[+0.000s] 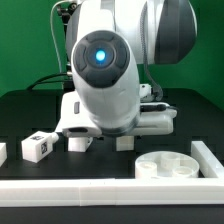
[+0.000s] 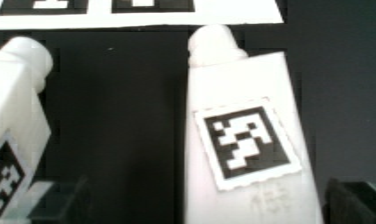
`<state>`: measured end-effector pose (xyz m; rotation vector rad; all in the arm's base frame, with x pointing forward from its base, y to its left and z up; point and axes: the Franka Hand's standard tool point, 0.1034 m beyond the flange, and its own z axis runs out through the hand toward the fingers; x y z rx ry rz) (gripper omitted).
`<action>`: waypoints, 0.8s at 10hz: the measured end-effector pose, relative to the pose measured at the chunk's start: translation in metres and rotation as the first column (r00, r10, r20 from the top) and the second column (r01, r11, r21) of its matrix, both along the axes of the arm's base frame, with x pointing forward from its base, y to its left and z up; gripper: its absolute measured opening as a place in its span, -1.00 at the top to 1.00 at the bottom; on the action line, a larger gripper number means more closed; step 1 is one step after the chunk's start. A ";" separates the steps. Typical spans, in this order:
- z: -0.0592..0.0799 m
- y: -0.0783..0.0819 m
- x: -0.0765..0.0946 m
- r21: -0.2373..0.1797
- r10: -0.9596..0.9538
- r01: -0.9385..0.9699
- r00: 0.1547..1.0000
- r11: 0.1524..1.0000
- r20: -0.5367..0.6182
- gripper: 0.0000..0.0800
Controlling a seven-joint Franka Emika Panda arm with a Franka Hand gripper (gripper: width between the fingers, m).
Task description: Assemble stool
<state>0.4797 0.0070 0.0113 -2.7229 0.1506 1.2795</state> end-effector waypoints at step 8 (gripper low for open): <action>-0.007 0.010 -0.007 0.004 0.013 -0.013 1.000 1.000 0.000 0.03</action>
Offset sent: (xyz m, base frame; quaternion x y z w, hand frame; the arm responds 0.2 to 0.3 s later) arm -0.0077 0.0154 -0.0084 0.0156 -0.0119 -0.0010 0.9998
